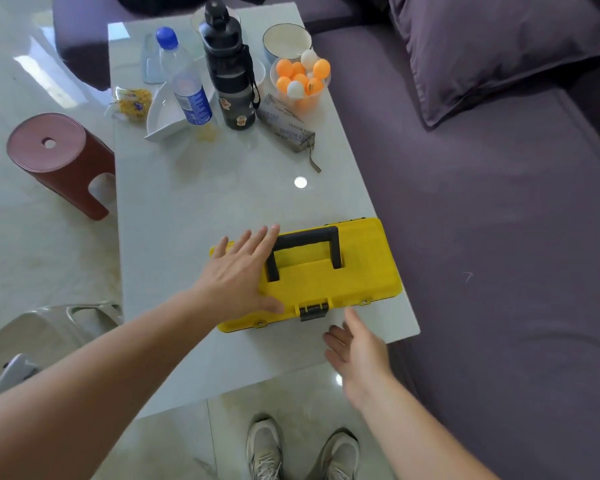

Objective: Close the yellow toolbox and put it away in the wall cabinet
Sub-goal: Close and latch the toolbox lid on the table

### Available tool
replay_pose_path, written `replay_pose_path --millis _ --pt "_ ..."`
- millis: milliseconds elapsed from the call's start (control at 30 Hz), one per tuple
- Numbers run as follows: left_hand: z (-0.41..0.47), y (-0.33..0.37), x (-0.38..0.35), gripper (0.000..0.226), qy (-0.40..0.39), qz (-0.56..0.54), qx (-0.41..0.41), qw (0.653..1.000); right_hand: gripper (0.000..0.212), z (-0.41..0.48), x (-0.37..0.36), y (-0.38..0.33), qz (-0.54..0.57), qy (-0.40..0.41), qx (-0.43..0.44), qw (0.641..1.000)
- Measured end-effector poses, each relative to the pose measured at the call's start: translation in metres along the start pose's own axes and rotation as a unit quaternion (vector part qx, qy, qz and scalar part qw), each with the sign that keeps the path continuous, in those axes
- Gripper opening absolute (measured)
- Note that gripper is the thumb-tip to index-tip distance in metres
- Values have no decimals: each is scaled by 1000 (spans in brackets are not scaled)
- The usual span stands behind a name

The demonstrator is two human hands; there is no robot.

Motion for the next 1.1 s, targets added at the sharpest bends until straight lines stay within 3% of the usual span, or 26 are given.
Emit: replay_pose_path --millis 100,233,333,600,733,833,967,1100 --pt "4 -6 -9 132 13 -49 29 998 33 3 -29 2 33 -48 -7 998" --pt "5 -9 -13 125 15 -43 31 998 40 7 -41 -5 53 -15 -9 998" --pt "6 -10 -13 126 19 -51 43 998 38 12 -40 -4 57 21 -3 998" --pt "16 -8 -1 127 3 -19 73 997 30 17 -46 -7 64 -14 -18 998" --pt "34 -8 2 97 -7 -34 134 990 29 20 -47 -12 49 -30 -25 998" --pt "35 3 4 69 37 -28 128 991 30 20 -47 -11 53 -35 -28 998" --pt "24 20 24 35 143 -86 76 983 35 18 -43 -10 66 -51 -38 996" --pt "34 60 32 31 87 -109 -35 990 35 15 -39 -12 75 -60 -45 994"
Point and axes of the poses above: each hand's wrist, its own z-axis towards the middle knuckle, its own x-axis out of the back of the hand, y = z × x, the point moved 6 cm from there along z, towards the middle knuckle, and after that the axes turned 15 degrees about -x, right-handed, at the moved point
